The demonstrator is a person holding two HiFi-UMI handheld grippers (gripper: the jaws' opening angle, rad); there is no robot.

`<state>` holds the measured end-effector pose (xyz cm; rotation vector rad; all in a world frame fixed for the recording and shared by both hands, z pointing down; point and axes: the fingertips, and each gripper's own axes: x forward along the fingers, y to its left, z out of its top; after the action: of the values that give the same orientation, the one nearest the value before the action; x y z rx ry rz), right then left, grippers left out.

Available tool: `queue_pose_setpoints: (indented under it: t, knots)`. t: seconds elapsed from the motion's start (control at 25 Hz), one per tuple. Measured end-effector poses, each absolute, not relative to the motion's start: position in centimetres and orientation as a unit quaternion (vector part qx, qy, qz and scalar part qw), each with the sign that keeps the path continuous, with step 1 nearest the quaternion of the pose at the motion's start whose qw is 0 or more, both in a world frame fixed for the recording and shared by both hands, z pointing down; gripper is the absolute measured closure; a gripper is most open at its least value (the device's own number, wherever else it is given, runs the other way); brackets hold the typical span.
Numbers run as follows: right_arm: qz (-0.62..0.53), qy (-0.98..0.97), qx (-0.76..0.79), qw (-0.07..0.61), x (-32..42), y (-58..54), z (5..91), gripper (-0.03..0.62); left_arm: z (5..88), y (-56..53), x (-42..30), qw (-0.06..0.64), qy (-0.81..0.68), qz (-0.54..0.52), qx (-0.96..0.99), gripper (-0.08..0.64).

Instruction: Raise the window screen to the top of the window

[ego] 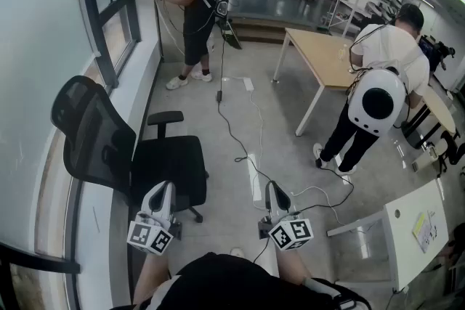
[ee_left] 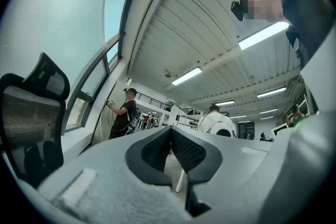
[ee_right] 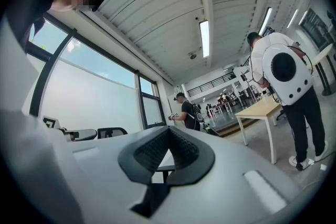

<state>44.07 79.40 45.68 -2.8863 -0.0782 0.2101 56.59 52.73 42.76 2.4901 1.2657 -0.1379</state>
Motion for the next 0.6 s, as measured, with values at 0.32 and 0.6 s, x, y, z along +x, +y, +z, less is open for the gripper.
queue_pose_setpoints:
  t: [0.32,0.6]
  knots:
    - [0.066,-0.022,-0.990,0.121,44.3,79.6,45.8,0.591,43.7,53.4,56.5,0.157,0.453,-0.040,0.877,0.557]
    - [0.075,-0.021,-0.990,0.120,44.9,79.6,45.1,0.591,43.7,53.3,57.4,0.149,0.453,-0.044,0.878,0.557]
